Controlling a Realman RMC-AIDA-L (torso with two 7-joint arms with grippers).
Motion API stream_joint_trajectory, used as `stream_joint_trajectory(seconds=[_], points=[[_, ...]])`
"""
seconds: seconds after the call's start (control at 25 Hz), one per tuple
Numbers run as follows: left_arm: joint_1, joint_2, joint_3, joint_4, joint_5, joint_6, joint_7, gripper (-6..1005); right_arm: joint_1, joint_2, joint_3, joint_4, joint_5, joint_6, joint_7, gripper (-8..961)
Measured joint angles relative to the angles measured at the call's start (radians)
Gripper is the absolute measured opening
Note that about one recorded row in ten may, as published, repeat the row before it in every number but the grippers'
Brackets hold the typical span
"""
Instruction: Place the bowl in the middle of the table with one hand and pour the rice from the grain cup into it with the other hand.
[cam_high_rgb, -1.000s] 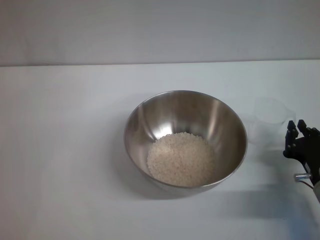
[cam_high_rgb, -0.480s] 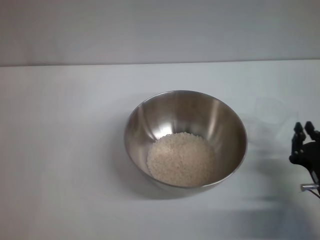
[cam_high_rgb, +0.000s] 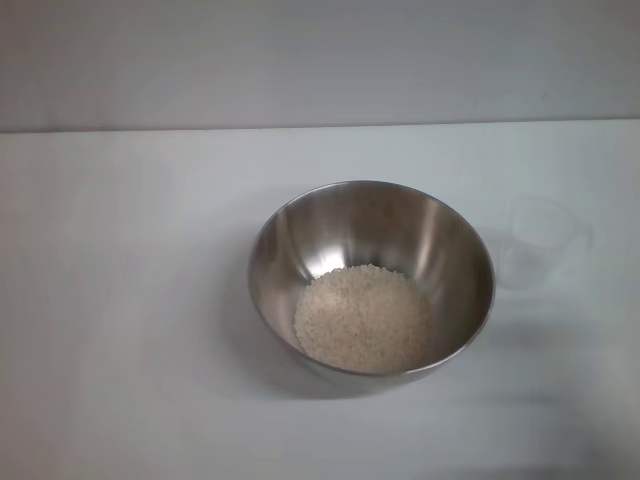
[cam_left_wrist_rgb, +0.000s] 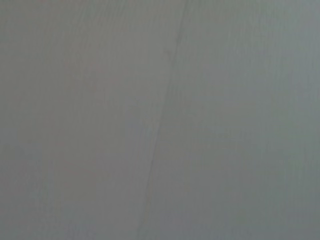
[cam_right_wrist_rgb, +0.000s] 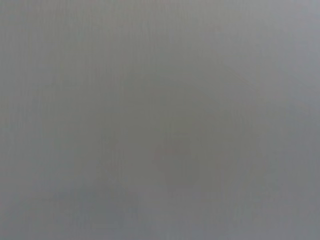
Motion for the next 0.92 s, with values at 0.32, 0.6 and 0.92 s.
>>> stream_joint_trajectory(seconds=[0.32, 0.6, 0.92], points=[[-0.005, -0.009, -0.001, 0.059, 0.000, 0.014, 0.088, 858, 0.069, 0.001, 0.016, -0.101, 0.003, -0.001, 0.097, 406], [-0.008, -0.011, -0.004, 0.066, 0.000, 0.007, 0.107, 860, 0.072, 0.004, 0.052, -0.104, 0.003, -0.005, 0.093, 650], [-0.015, -0.011, -0.006, 0.068, -0.002, 0.008, 0.111, 857, 0.073, 0.005, 0.054, -0.103, 0.003, -0.007, 0.082, 681]])
